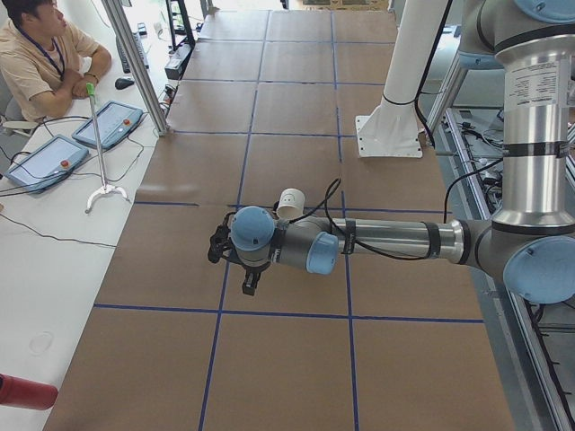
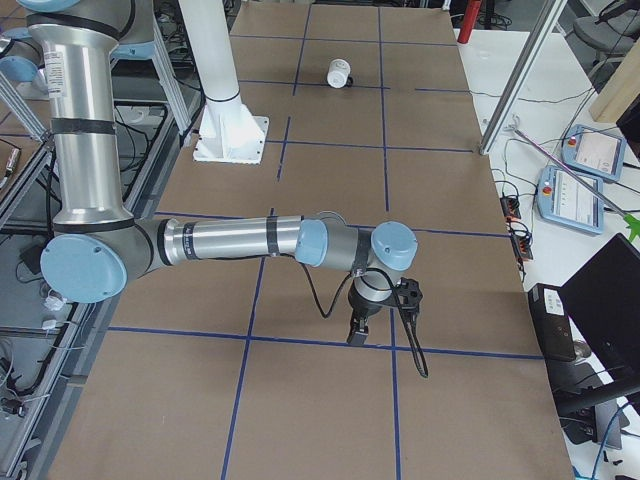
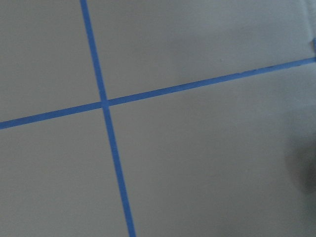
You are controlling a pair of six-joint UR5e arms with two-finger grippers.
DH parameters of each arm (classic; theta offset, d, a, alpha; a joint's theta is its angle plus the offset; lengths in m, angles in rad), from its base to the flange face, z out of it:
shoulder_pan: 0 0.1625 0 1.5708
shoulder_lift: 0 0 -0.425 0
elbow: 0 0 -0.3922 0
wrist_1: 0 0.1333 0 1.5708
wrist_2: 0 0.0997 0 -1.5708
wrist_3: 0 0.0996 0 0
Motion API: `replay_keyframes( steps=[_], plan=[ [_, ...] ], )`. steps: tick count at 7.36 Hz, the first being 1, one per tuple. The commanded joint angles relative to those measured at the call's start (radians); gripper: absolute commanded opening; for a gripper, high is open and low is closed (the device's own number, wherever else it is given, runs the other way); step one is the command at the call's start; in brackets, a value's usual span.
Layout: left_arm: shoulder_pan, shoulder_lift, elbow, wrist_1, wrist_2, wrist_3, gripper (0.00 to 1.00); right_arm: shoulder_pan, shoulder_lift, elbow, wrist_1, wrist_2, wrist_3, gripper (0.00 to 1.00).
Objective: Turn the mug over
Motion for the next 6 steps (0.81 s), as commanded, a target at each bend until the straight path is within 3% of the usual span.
replay_keyframes(
  steps=[1,3,4,5,6],
  plan=[
    [0.123,0.070,-0.036,-0.253,0.164,-0.355,1.00,0.000,0.000,-0.001,0.000,0.000,0.000,1.00],
    [0.140,0.208,-0.033,-0.629,0.133,-0.387,1.00,0.000,0.001,0.000,0.000,0.000,0.000,1.00],
    [0.183,0.169,-0.002,-0.644,0.053,-0.417,1.00,0.000,0.000,0.000,0.000,0.000,0.000,1.00],
    [0.264,0.159,-0.007,-0.689,0.066,-0.460,1.00,0.000,0.000,0.000,0.000,0.000,0.000,1.00],
    [0.339,0.155,-0.004,-0.736,0.193,-0.617,1.00,0.000,0.000,0.000,0.000,0.000,0.000,1.00]
  ],
)
